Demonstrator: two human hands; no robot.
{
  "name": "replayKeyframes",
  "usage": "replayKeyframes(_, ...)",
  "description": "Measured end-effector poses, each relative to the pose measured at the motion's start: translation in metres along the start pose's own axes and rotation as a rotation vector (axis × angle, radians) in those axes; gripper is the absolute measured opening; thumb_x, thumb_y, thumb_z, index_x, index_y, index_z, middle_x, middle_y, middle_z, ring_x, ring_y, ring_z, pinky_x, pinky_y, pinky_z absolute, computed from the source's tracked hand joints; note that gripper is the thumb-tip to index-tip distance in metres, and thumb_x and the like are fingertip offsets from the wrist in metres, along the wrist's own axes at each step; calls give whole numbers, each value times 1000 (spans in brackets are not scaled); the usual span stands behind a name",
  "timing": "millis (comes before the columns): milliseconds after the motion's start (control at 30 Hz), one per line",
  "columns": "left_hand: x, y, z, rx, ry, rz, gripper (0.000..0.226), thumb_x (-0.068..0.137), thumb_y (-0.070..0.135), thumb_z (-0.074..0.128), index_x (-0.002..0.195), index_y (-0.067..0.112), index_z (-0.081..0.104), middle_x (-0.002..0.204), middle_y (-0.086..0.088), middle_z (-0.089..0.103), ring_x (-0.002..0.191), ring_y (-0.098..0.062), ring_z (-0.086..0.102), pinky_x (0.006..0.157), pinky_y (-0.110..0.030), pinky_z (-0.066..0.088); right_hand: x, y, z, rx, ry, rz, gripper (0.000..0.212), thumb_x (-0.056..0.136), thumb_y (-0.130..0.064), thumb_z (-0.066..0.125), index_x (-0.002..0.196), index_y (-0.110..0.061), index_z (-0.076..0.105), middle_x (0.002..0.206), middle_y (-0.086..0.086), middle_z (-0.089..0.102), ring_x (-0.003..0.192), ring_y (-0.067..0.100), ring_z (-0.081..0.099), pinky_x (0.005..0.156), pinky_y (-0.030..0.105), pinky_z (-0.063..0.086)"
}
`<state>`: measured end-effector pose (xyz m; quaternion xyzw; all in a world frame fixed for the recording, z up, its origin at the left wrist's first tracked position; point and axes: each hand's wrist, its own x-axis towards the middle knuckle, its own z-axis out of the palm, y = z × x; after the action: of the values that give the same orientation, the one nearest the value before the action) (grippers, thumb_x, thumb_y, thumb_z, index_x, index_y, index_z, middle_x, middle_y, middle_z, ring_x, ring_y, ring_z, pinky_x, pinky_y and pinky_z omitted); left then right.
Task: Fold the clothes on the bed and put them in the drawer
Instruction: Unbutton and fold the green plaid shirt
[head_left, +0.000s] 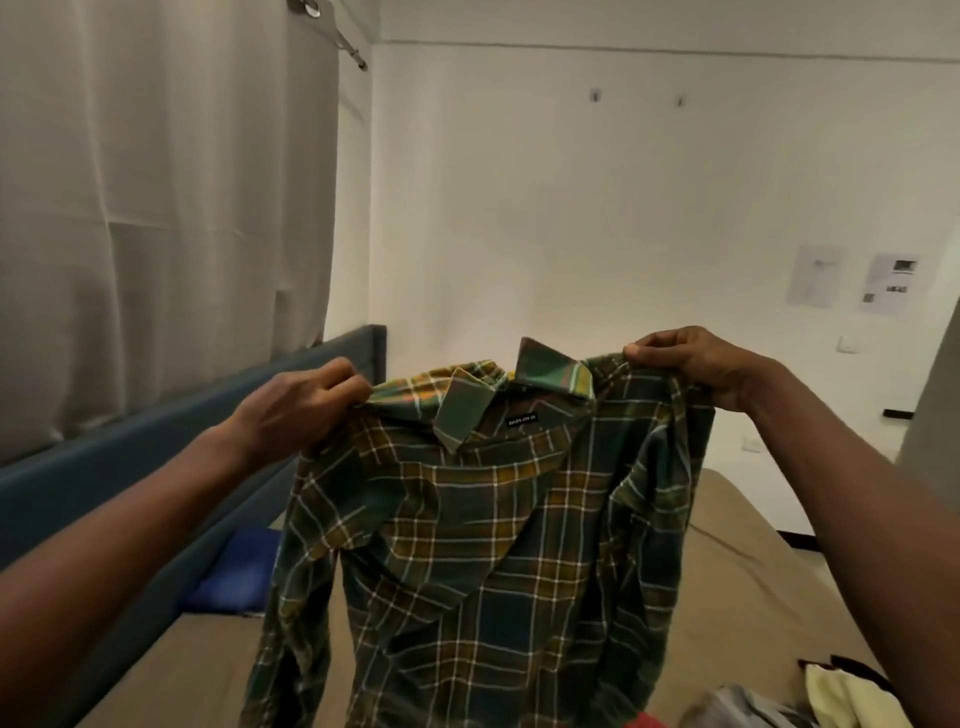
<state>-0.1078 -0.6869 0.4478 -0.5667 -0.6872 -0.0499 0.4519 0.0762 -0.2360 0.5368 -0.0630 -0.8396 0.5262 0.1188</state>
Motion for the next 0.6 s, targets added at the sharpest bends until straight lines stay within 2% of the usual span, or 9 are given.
replayKeyframes(67, 0, 0, 4, -63, -3, -150, 21, 97, 22, 55, 107, 12, 70, 94, -7, 64, 61, -24, 65, 49, -33, 56, -4, 0, -1, -27, -42, -2, 39, 74, -29, 85, 105, -7, 75, 98, 14, 71, 85, 27, 69, 75, 37, 58)
replayKeyframes(133, 4, 0, 7, -222, 15, -437, 11, 95, 14, 67, 103, 18, 74, 89, 1, 70, 71, -19, 70, 59, -27, 55, -6, 1, -1, -114, -125, 25, 39, 79, -23, 83, 113, -5, 72, 104, 16, 73, 92, 32, 71, 82, 43, 59)
replayKeyframes(233, 8, -7, 7, -745, -168, -805, 15, 94, 10, 70, 98, 20, 79, 84, 0, 77, 82, -15, 75, 74, -29, 60, -4, 5, 4, -408, -143, 63, 26, 85, -26, 80, 105, -10, 75, 100, 14, 77, 94, 32, 73, 84, 45, 60)
replayKeyframes(300, 6, -8, 4, -1067, -247, -864, 12, 93, 23, 70, 95, 20, 81, 83, -3, 76, 78, -16, 73, 68, -24, 58, -5, 9, 8, -507, -100, 40, 21, 89, -33, 77, 95, -12, 78, 91, 10, 78, 88, 28, 74, 81, 41, 60)
replayKeyframes(367, 7, -4, 4, -1213, -137, -916, 31, 87, 47, 74, 100, 19, 80, 84, -6, 73, 75, -17, 69, 66, -24, 57, -5, 15, 12, -381, 30, -80, 23, 90, -33, 76, 91, -10, 79, 84, 10, 77, 81, 24, 73, 74, 36, 60)
replayKeyframes(400, 7, -1, 7, -1141, -45, -968, 31, 90, 47, 72, 103, 19, 78, 86, -8, 73, 78, -19, 69, 69, -27, 57, -5, 22, 18, -288, 148, -182, 21, 90, -30, 76, 90, -8, 78, 81, 9, 75, 77, 23, 72, 69, 34, 59)
replayKeyframes(467, 8, 2, 14, -685, 13, -994, 14, 101, 27, 61, 104, 22, 74, 90, -5, 71, 82, -20, 68, 73, -34, 56, 1, 40, 28, -333, 376, -313, 16, 91, -26, 76, 90, -11, 79, 81, 6, 75, 76, 22, 70, 67, 32, 55)
replayKeyframes(533, 5, 4, 21, -209, -179, -907, 10, 100, 25, 63, 96, 21, 71, 89, -4, 67, 79, -22, 64, 71, -40, 55, 5, 59, 38, -649, 383, -224, 15, 92, -31, 74, 93, -17, 79, 84, 2, 74, 81, 23, 69, 71, 34, 52)
replayKeyframes(600, 0, 7, 22, -35, -249, -879, 13, 98, 30, 67, 94, 18, 68, 87, -9, 68, 76, -28, 64, 69, -43, 55, -1, 71, 47, -766, 446, -177, 16, 94, -34, 70, 98, -21, 80, 90, 0, 74, 86, 22, 67, 75, 36, 54)
